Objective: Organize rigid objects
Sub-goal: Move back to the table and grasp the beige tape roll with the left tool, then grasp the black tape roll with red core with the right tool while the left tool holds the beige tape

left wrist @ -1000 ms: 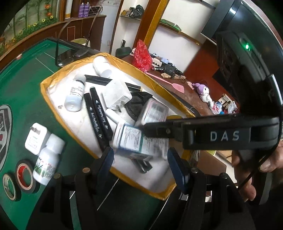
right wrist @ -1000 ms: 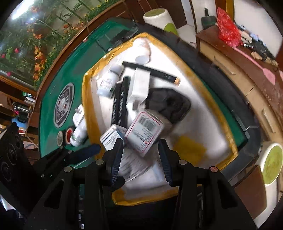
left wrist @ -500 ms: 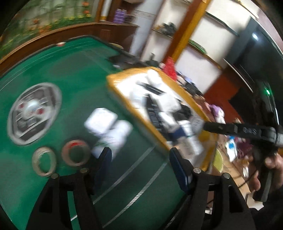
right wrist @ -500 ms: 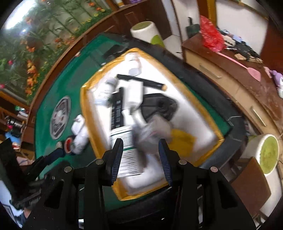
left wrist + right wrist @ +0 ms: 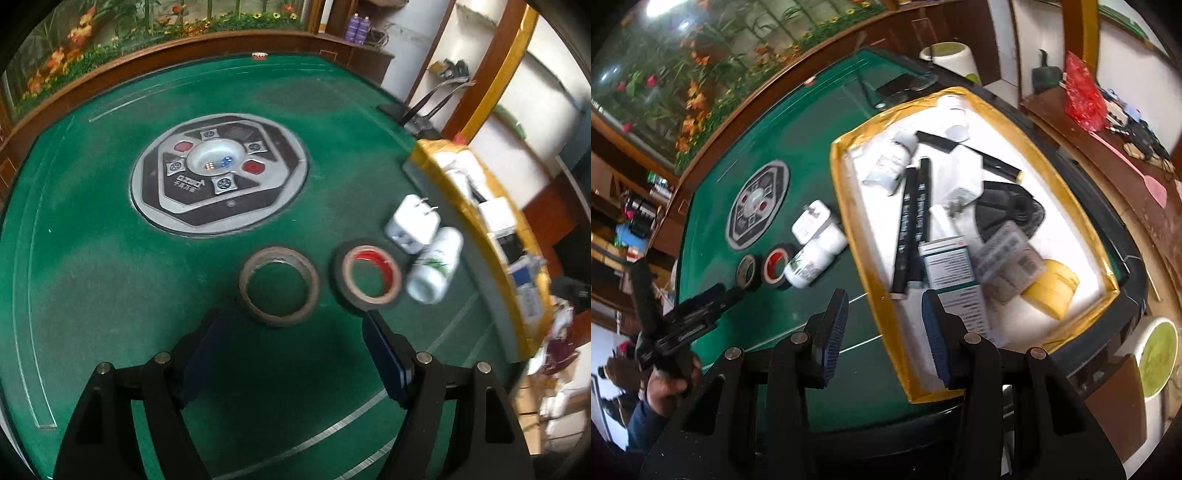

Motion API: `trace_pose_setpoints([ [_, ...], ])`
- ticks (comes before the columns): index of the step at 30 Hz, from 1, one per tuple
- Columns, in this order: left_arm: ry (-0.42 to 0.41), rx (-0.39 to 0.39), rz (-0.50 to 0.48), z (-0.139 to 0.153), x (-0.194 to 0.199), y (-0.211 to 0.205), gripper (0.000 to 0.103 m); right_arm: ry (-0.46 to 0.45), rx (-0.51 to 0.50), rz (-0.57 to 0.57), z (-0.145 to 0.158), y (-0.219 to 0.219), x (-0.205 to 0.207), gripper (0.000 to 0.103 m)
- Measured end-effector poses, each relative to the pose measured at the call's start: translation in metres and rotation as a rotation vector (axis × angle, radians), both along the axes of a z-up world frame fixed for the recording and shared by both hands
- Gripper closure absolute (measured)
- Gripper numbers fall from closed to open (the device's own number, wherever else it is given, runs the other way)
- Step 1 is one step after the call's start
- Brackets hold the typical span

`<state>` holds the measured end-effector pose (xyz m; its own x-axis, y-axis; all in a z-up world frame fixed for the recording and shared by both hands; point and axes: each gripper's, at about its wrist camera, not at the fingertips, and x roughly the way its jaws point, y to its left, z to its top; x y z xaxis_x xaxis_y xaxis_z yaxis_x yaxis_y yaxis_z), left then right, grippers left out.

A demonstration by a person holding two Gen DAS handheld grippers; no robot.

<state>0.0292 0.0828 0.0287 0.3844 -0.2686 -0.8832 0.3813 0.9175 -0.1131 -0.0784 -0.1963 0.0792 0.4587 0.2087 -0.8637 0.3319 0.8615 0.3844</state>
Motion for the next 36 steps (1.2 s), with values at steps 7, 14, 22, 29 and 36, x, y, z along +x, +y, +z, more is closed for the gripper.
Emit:
trace_pose_setpoints([
  [7, -0.021, 0.084, 0.003, -0.024, 0.029, -0.006, 0.026, -0.002, -0.002, 0.077, 0.001, 0.014, -0.001, 0.050],
  [14, -0.037, 0.103, 0.041, -0.020, 0.021, 0.010, 0.045, -0.007, 0.002, 0.214, 0.003, 0.041, 0.008, 0.050],
  [22, 0.005, 0.109, 0.098, -0.015, -0.029, 0.046, 0.045, 0.004, -0.038, 0.427, -0.005, 0.100, 0.056, 0.050],
  [29, 0.016, 0.117, 0.128, -0.015, -0.046, 0.057, 0.045, 0.024, -0.138, 0.588, -0.022, 0.150, 0.114, 0.032],
  [36, 0.020, 0.120, 0.144, -0.017, -0.047, 0.060, 0.044, 0.091, -0.185, 0.684, -0.049, 0.168, 0.148, 0.032],
])
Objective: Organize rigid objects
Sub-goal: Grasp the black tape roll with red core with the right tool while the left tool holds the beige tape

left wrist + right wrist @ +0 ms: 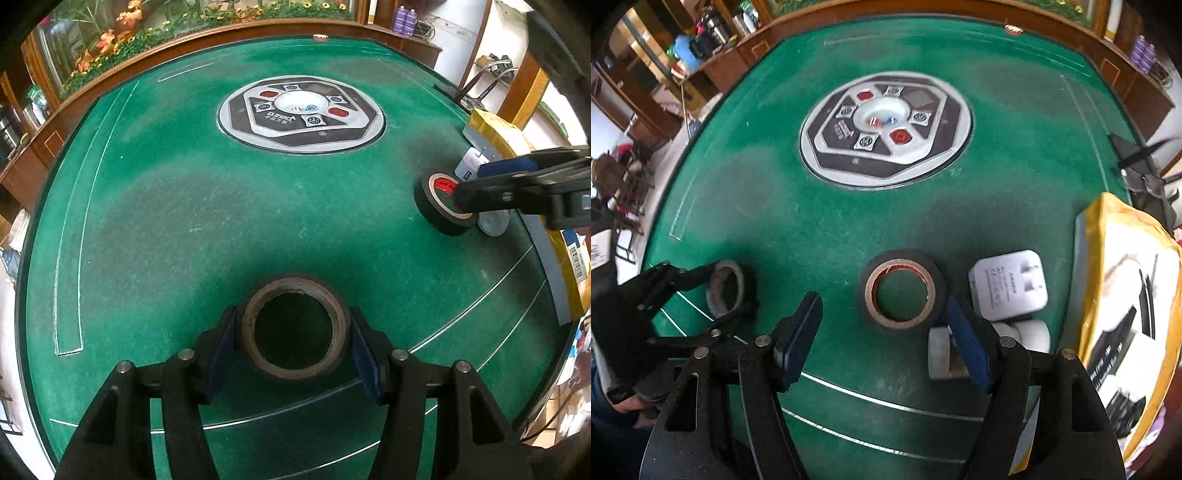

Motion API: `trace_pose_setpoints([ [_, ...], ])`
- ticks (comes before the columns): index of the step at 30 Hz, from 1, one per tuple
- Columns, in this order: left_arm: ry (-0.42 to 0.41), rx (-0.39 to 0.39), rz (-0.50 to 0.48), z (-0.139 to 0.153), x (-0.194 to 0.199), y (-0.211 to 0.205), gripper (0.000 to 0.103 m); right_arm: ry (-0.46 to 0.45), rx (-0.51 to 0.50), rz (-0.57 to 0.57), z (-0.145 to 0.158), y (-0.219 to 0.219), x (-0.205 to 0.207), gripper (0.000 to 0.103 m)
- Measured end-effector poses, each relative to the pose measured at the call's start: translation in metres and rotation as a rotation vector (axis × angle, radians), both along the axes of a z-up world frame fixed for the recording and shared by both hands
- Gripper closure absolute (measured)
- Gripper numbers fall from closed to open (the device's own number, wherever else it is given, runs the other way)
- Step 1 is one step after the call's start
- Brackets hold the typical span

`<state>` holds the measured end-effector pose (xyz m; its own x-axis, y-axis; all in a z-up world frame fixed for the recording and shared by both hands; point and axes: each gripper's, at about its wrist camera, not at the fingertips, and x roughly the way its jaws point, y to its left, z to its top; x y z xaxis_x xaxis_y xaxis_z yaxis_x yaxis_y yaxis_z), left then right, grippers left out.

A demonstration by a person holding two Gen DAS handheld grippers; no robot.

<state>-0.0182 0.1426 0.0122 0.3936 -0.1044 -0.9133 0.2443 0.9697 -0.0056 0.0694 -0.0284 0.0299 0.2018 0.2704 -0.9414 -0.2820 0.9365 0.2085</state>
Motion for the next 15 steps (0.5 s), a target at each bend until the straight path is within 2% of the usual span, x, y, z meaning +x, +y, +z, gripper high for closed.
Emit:
trace_pose_setpoints([
  [9, -0.007, -0.002, 0.002, -0.001, 0.003, -0.001, 0.043, 0.070, -0.063, 0.029, -0.030, 0.007, 0.018, 0.032],
  [10, -0.015, -0.004, 0.000, -0.001, 0.004, -0.002, 0.043, 0.056, -0.066, 0.030, -0.031, 0.008, 0.017, 0.032],
  [11, -0.019, -0.005, -0.002, -0.001, 0.003, -0.002, 0.044, 0.045, -0.067, 0.033, -0.031, 0.009, 0.015, 0.033],
  [12, -0.025, -0.009, -0.001, -0.001, 0.003, -0.002, 0.045, 0.035, -0.080, 0.024, -0.030, 0.010, 0.012, 0.040],
  [15, -0.029, -0.015, -0.013, 0.000, 0.004, -0.002, 0.045, 0.039, -0.042, -0.012, -0.025, 0.007, 0.001, 0.040],
])
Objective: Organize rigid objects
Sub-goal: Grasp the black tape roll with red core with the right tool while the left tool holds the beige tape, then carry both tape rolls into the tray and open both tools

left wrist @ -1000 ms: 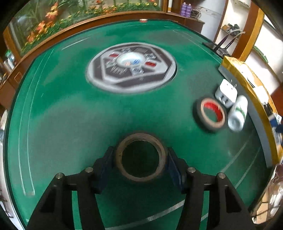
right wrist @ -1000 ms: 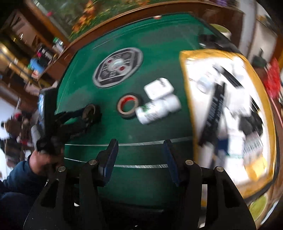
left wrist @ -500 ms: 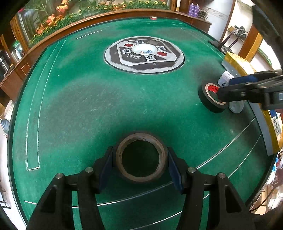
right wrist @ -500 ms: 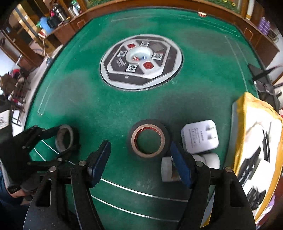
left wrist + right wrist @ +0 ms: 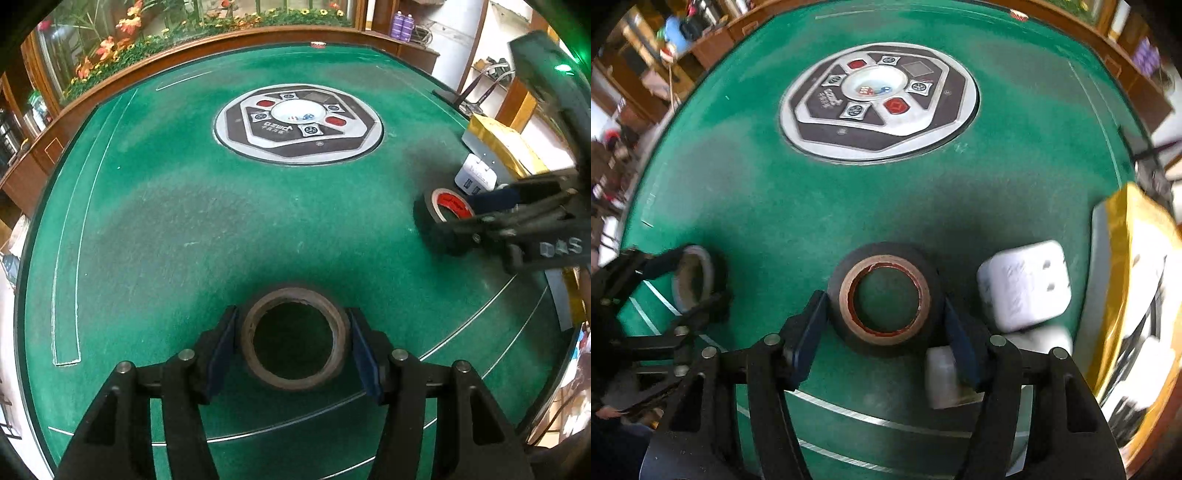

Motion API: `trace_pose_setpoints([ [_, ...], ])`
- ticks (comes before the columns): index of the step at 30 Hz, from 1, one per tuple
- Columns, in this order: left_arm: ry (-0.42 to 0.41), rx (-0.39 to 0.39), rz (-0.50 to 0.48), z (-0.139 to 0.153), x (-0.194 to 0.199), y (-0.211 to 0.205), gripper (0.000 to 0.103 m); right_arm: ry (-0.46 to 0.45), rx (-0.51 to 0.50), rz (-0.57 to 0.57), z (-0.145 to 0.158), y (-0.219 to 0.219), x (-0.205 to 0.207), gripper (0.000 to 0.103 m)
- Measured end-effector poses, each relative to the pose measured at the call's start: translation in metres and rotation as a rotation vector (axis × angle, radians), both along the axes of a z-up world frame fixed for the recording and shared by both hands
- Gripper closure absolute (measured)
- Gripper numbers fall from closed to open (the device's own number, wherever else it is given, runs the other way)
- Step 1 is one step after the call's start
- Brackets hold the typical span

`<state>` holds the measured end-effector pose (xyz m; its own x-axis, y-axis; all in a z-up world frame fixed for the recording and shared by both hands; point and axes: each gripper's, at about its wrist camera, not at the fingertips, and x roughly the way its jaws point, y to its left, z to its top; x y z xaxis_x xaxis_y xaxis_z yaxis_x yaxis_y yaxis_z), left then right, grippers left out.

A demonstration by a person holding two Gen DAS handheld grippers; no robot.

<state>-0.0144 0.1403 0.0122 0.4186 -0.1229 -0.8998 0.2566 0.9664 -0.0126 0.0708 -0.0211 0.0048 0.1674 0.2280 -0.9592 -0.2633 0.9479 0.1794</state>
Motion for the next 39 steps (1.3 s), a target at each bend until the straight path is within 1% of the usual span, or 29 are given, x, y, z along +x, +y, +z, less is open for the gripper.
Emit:
trace_pose_setpoints([
  [1, 0.000, -0.016, -0.005, 0.001, 0.000, 0.000, 0.045, -0.004, 0.026, -0.019, 0.004, -0.002, -0.008, 0.040],
  [5, -0.010, -0.029, -0.041, 0.006, -0.001, -0.007, 0.045, -0.018, 0.088, -0.067, 0.016, -0.008, -0.037, 0.040],
  [10, -0.021, -0.042, -0.120, 0.015, -0.001, -0.023, 0.045, -0.037, 0.134, -0.156, 0.026, -0.027, -0.071, 0.040],
  [17, -0.047, -0.064, -0.236, 0.029, -0.006, -0.057, 0.045, -0.090, 0.148, -0.313, 0.047, -0.068, -0.100, 0.040],
  [22, -0.061, -0.088, -0.313, 0.039, -0.008, -0.086, 0.045, -0.131, 0.158, -0.437, 0.066, -0.111, -0.123, 0.040],
  [28, -0.083, -0.124, -0.398, 0.057, -0.008, -0.125, 0.045, -0.163, 0.151, -0.551, 0.079, -0.157, -0.149, 0.040],
  [34, -0.090, -0.170, -0.475, 0.074, -0.003, -0.174, 0.045, -0.179, 0.137, -0.623, 0.086, -0.197, -0.160, 0.040],
  [36, -0.094, -0.178, -0.503, 0.079, -0.002, -0.193, 0.045, -0.181, 0.129, -0.636, 0.087, -0.212, -0.158, 0.040],
  [39, -0.085, -0.180, -0.542, 0.079, -0.001, -0.222, 0.045, -0.183, 0.118, -0.643, 0.088, -0.230, -0.147, 0.040],
])
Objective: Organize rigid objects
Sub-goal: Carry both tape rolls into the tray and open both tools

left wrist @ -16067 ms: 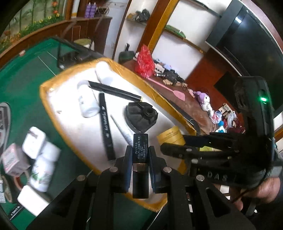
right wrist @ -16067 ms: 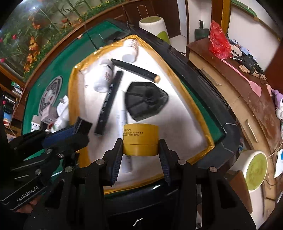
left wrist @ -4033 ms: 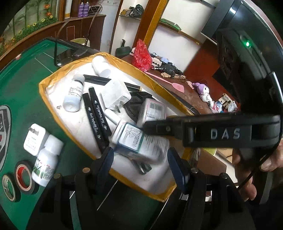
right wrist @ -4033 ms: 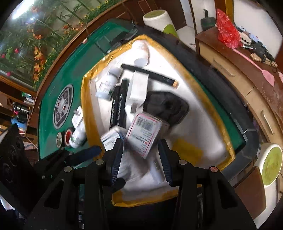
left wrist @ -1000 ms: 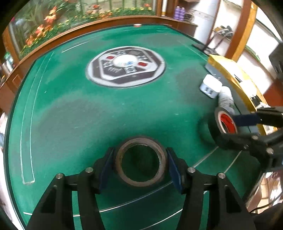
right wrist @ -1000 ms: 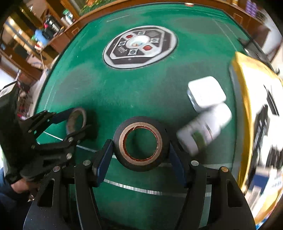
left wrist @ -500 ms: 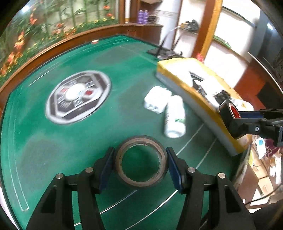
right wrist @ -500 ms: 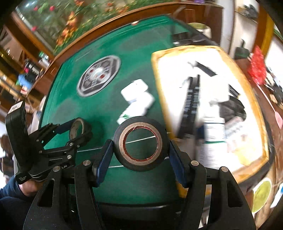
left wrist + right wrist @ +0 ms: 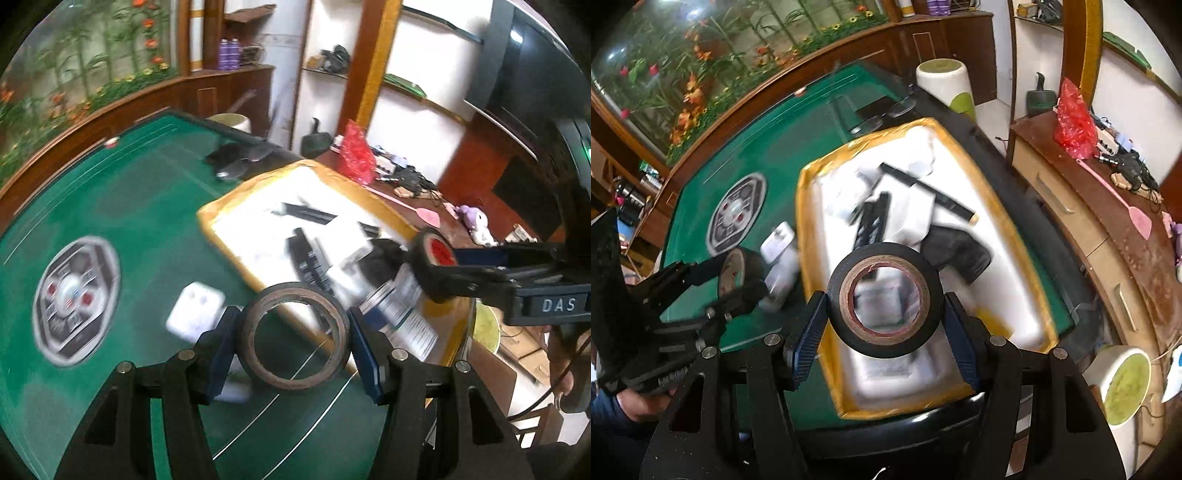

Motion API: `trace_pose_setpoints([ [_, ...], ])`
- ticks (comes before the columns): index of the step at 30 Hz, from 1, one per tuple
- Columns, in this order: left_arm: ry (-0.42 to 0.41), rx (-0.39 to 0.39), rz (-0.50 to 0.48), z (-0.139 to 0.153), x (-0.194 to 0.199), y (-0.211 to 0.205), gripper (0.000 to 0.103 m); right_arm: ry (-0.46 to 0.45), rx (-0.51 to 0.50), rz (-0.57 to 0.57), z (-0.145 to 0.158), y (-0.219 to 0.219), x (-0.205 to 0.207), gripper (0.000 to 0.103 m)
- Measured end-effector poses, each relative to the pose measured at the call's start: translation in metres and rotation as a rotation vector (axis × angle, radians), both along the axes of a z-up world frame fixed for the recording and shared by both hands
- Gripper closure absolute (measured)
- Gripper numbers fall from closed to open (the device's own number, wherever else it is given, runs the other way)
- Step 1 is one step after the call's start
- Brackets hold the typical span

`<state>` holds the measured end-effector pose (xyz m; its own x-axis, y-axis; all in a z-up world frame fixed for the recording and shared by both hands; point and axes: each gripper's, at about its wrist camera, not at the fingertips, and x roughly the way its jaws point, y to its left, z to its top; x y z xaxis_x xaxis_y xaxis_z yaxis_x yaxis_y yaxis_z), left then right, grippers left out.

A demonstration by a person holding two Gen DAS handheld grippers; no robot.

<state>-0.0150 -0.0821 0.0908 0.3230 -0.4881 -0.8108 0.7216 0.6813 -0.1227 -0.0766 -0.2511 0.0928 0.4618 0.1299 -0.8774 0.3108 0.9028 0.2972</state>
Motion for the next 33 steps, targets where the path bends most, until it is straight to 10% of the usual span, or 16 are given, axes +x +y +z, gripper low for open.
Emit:
trace_pose_setpoints([
  [18, 0.012, 0.081, 0.017, -0.042, 0.015, -0.071, 0.044, 0.072, -0.036, 0.085, -0.049, -0.056, 0.119, 0.040],
  [33, 0.041, 0.035, -0.019, -0.036, 0.010, -0.077, 0.032, 0.072, -0.062, 0.099, -0.044, -0.055, 0.119, 0.030],
])
